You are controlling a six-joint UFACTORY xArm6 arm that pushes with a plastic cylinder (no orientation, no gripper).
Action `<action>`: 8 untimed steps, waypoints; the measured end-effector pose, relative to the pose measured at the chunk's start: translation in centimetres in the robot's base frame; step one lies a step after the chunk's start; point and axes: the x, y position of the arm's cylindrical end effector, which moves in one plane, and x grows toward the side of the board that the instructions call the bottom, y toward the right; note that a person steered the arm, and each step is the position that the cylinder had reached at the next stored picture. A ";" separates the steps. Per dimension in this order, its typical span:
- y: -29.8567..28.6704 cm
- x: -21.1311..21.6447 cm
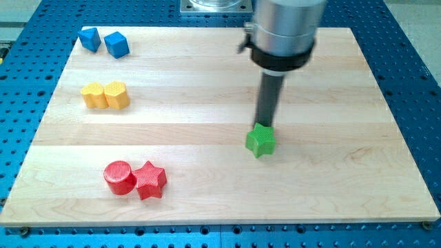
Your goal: Slide the green star to the bottom right side of the board
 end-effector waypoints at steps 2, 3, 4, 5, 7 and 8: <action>0.5 6.4; 0.9 5.0; 3.1 4.1; 8.5 5.4; 12.5 7.9; 13.0 10.9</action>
